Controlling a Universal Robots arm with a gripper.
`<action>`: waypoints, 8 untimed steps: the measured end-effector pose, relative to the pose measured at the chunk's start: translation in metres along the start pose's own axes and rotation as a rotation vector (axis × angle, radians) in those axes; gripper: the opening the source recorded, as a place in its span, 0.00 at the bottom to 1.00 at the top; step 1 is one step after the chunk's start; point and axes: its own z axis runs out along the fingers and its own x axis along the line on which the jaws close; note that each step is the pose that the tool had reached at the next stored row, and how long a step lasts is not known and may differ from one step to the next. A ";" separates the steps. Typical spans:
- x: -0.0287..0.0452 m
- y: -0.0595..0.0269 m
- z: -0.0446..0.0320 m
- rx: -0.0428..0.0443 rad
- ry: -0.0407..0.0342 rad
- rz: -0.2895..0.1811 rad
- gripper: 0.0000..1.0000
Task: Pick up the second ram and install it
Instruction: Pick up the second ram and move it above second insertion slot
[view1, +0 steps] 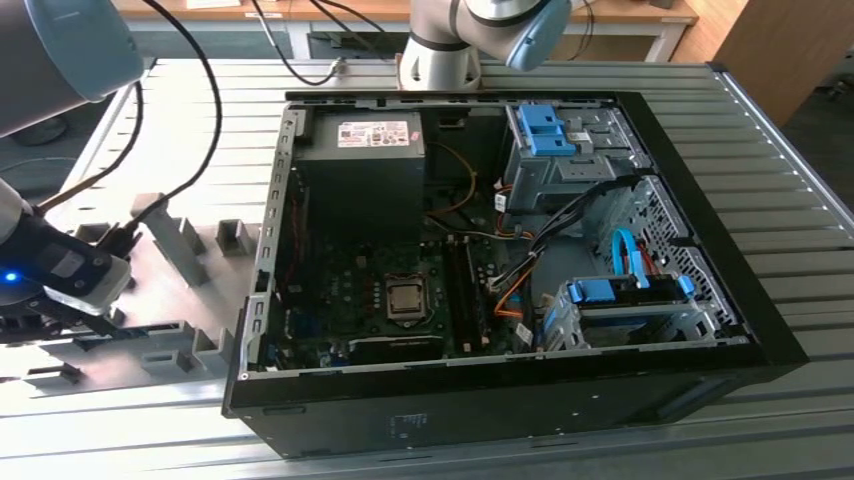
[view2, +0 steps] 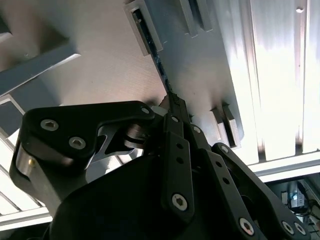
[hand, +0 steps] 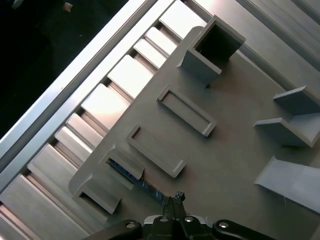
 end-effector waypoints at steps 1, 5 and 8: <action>0.0000 0.0000 0.0000 -0.0002 0.0004 -0.008 0.11; 0.0000 0.0000 0.0000 -0.0012 0.0017 -0.038 0.11; 0.0000 0.0000 0.0000 -0.0020 0.0027 -0.060 0.11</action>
